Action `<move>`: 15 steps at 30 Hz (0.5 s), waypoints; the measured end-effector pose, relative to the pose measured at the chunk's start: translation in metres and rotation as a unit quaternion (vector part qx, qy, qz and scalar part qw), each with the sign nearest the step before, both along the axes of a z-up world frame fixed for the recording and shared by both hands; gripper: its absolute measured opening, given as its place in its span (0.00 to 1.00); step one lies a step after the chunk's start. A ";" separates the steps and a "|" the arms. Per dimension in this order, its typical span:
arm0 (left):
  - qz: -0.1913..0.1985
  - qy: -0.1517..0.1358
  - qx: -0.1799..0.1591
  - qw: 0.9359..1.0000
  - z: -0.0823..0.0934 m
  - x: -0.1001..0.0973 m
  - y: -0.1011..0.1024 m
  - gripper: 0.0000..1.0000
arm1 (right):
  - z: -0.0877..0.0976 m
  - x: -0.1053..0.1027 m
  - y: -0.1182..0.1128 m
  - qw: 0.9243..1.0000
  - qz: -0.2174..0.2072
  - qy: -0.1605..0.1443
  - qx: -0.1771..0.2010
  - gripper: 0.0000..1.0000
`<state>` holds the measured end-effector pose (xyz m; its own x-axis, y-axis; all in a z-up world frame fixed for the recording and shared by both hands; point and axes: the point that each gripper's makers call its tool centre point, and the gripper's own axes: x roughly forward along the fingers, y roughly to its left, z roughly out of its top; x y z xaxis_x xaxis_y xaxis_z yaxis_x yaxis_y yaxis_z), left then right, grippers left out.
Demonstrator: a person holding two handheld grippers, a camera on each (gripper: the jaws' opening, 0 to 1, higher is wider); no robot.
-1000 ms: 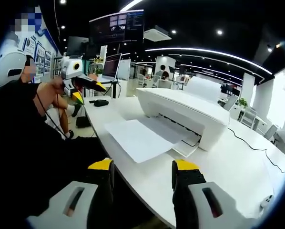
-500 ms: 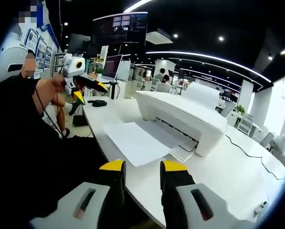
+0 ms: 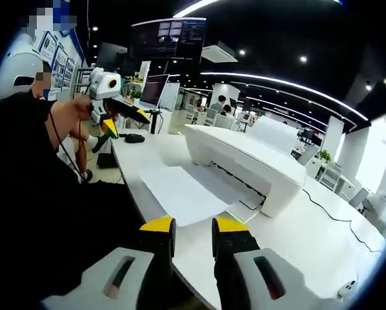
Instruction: Remove the paper from the printer output slot and place it on top of the printer
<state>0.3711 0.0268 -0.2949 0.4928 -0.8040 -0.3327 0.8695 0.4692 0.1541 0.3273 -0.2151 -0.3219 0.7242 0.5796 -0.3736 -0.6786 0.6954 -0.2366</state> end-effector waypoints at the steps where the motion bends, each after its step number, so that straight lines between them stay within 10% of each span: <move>1: 0.000 0.000 0.001 1.000 0.000 0.000 0.000 0.69 | 0.000 0.001 -0.001 1.000 -0.003 -0.002 -0.001 0.20; 15: -0.005 0.004 0.004 1.000 -0.003 0.006 -0.005 0.69 | -0.004 0.003 -0.005 1.000 -0.010 0.001 -0.002 0.23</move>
